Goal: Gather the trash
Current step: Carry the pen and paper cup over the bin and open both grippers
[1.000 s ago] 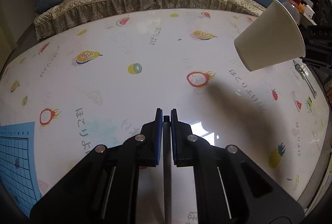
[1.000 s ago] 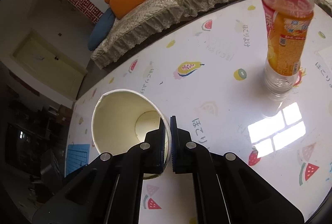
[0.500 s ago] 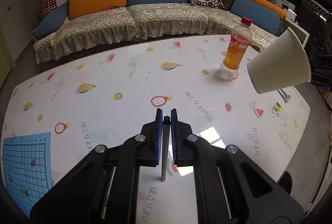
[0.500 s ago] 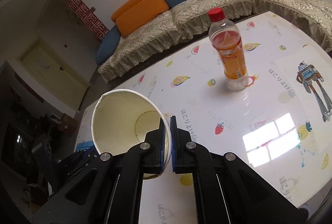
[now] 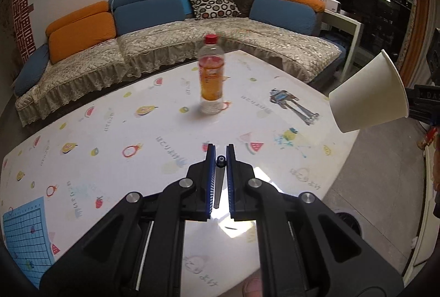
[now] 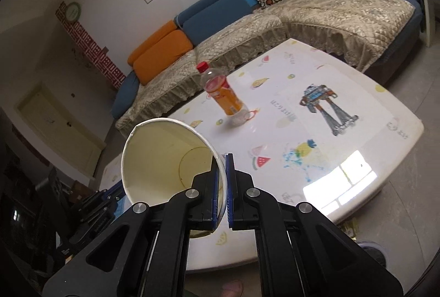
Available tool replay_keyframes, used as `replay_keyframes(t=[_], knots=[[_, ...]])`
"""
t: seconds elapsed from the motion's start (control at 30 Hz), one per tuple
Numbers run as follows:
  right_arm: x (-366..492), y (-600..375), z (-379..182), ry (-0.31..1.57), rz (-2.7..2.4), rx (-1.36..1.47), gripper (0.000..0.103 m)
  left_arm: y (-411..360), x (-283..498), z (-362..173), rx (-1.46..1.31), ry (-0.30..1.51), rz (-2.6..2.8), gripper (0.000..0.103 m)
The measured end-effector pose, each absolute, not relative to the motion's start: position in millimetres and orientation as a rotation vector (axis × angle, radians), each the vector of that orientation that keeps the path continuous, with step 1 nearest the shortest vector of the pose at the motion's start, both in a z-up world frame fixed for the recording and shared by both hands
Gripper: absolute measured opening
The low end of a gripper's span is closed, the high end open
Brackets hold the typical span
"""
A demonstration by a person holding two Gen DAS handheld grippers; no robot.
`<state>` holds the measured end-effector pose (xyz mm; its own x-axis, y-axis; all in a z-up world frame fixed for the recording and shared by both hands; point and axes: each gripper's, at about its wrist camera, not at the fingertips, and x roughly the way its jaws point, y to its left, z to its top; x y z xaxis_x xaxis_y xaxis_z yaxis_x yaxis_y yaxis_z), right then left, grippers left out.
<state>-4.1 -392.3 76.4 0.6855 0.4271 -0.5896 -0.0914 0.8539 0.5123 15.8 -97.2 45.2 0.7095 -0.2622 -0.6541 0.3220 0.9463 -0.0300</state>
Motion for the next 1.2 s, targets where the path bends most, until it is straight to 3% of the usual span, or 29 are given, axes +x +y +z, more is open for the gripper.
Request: replay_keyframes(t=[0.57,1.2], knots=[[-180,-578,14,0.744,0.040,0.643,0.006,-303,-75,10,0.225,0.769,-0.654,0.006],[-251,-626,-145,0.929,-0.023,0.833,0.006,-393,-113,-109,0.314,0.979,-0.760,0.006]])
